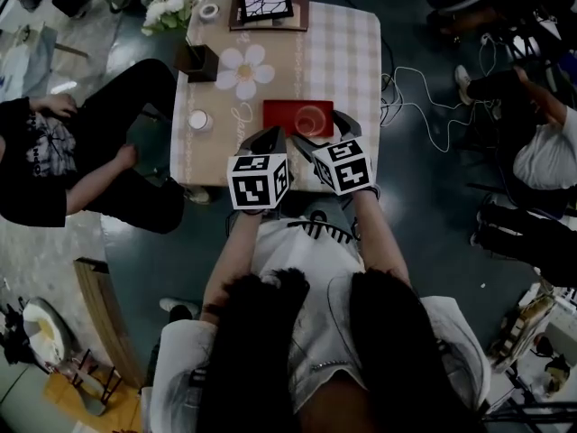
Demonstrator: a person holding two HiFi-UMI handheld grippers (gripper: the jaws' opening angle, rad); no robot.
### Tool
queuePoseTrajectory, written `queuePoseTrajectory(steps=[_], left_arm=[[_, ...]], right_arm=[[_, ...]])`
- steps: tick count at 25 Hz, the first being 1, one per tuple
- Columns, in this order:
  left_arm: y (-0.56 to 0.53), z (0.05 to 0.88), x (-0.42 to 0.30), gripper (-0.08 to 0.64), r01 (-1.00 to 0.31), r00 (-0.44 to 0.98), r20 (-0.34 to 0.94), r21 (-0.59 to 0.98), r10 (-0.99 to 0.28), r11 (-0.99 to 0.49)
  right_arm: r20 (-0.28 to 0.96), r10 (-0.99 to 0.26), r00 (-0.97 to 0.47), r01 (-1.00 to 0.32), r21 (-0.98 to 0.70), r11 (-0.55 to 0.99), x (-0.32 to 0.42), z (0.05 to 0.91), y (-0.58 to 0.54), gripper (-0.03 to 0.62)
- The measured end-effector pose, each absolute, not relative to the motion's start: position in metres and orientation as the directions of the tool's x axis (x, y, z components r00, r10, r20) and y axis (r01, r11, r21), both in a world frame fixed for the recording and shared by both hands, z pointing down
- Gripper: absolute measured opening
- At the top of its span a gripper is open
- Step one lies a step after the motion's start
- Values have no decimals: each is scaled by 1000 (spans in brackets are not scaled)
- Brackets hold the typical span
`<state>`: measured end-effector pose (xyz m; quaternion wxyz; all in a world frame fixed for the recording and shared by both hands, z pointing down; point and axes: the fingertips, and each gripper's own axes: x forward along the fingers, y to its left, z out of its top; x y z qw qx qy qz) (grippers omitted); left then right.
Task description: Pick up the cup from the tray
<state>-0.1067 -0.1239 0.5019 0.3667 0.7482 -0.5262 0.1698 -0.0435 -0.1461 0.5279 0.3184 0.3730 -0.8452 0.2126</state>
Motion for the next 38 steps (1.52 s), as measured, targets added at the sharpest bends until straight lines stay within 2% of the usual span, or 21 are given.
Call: queuePoseTrajectory(steps=[15, 26, 30, 38], left_arm=[[-149, 513, -118, 5, -915, 378, 672, 373, -637, -150], [-163, 515, -119, 5, -919, 365, 687, 372, -629, -127], [-164, 516, -118, 5, -921, 361, 691, 370, -626, -123], [-164, 513, -111, 5, -923, 356, 682, 361, -639, -130]], right_arm=[[834, -367, -411, -774, -106, 625, -49, 591, -162, 419], [870, -306, -386, -778, -129, 615, -52, 611, -165, 417], [880, -292, -376, -748, -102, 656, -49, 613, -166, 394], [882, -272, -384, -714, -97, 694, -47, 605, -161, 393]])
